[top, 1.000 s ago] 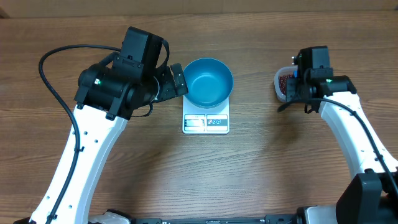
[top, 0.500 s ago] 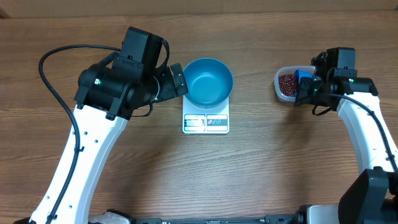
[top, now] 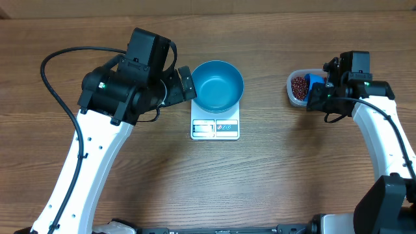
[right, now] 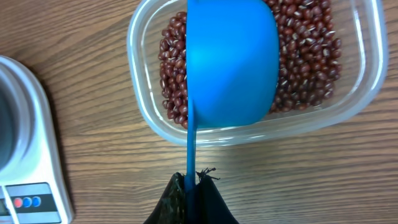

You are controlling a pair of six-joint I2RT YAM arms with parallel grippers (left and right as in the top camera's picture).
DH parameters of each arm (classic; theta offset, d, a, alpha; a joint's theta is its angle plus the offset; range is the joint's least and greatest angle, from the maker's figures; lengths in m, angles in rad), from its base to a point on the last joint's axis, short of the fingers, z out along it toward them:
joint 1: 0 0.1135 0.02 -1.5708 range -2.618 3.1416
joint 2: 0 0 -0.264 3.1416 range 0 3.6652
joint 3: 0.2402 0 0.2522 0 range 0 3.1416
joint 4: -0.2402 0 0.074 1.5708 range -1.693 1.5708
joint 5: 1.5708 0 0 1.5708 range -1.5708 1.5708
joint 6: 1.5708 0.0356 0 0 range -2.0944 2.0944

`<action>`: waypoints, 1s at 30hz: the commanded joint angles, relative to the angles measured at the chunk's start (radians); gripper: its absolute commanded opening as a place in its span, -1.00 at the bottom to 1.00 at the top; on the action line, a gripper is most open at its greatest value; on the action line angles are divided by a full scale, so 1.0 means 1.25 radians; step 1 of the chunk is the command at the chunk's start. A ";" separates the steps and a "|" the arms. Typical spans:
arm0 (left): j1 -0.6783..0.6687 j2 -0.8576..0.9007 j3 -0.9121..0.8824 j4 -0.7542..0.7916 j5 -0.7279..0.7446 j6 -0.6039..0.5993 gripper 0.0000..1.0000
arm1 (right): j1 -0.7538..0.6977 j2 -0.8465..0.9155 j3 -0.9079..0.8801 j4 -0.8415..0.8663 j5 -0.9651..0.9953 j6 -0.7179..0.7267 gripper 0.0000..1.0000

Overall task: Scoop item into bowl and weigh 150g on scale
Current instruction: 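Tilt and drag the blue cup through the beans to scoop them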

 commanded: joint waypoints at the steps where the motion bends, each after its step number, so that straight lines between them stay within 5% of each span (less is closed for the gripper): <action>1: 0.003 0.006 0.006 0.001 -0.013 0.016 0.99 | 0.004 0.008 0.018 -0.005 -0.054 0.033 -0.92; 30: 0.003 0.006 0.006 -0.009 -0.013 0.016 0.99 | -0.005 0.010 0.017 -0.042 -0.117 0.184 -0.92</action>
